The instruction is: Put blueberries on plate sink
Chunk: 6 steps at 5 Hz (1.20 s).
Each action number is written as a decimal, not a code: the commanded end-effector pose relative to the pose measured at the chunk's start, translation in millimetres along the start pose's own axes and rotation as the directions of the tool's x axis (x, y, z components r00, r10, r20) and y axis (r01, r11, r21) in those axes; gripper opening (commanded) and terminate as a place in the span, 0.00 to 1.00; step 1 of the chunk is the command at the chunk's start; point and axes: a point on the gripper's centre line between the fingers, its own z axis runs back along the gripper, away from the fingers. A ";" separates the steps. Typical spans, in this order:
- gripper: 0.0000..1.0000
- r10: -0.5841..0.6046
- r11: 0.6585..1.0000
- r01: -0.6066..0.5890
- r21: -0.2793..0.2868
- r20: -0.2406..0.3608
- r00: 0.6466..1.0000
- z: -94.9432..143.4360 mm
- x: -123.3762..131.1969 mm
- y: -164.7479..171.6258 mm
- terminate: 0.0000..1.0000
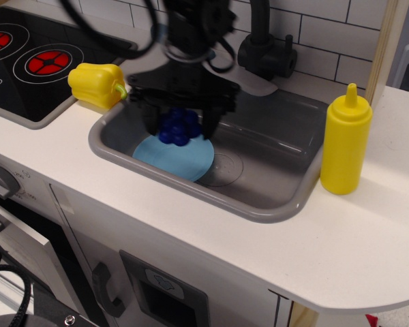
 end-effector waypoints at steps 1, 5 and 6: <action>0.00 0.028 0.999 -0.030 0.030 0.072 0.997 -20.9 18.8 -2.8 0.00; 1.00 0.062 0.998 -0.062 0.006 0.051 0.997 -30.5 29.5 10.5 0.00; 1.00 0.089 0.996 -0.089 -0.008 0.083 0.993 -18.6 35.0 13.0 0.00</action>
